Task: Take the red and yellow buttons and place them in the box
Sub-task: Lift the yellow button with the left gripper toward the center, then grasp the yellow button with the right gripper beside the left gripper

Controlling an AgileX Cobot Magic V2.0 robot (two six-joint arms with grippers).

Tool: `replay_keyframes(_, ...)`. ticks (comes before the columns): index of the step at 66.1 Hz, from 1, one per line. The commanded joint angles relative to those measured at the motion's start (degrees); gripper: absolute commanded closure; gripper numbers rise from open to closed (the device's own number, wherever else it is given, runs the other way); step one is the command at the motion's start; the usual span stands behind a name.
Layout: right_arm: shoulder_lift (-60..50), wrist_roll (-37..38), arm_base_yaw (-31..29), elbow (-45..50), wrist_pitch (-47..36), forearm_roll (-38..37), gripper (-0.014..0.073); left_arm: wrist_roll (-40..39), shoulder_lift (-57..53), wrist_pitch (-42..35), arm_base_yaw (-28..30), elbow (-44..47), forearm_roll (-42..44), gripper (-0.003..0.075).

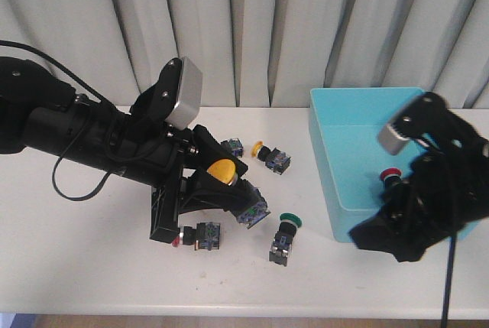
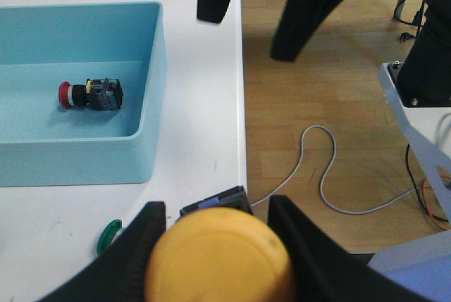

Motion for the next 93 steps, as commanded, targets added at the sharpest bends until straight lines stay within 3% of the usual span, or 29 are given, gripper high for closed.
replay_keyframes(1, 3.16, -15.15, 0.02, -4.29, 4.0, 10.79, 0.0045, 0.03, -2.1, 1.03, -0.19, -1.48, -4.69, 0.0538)
replay_keyframes(12, 7.05, -35.56, 0.02, -5.07, 5.58, 22.48, 0.0045, 0.03, -2.1, 1.03, -0.19, -1.48, -4.69, 0.0538)
replay_keyframes(27, 9.9, -44.87, 0.02, -5.07, 4.66, 29.1, 0.0055, 0.03, -2.1, 1.03, -0.19, -1.48, -4.69, 0.0538)
replay_keyframes(38, 12.46, -47.01, 0.3, -5.07, 4.54, 30.67, 0.0067, 0.03, -2.1, 1.03, -0.19, -1.48, -4.69, 0.0538)
replay_keyframes(46, 13.59, -48.67, 3.93, -5.07, 2.97, 30.43, 0.0067, 0.03, -2.1, 1.03, -0.19, -1.48, -4.69, 0.0538)
replay_keyframes(66, 16.12, -49.7, 12.22, -5.25, -8.31, 30.51, 0.0067, 0.03, -2.1, 1.16, -0.19, -1.48, -4.69, 0.0538)
replay_keyframes(93, 21.63, -43.41, 13.34, -13.76, 2.84, 29.18, 0.0067, -0.03, -2.1, 1.27, -0.19, -1.48, -4.69, 0.0538)
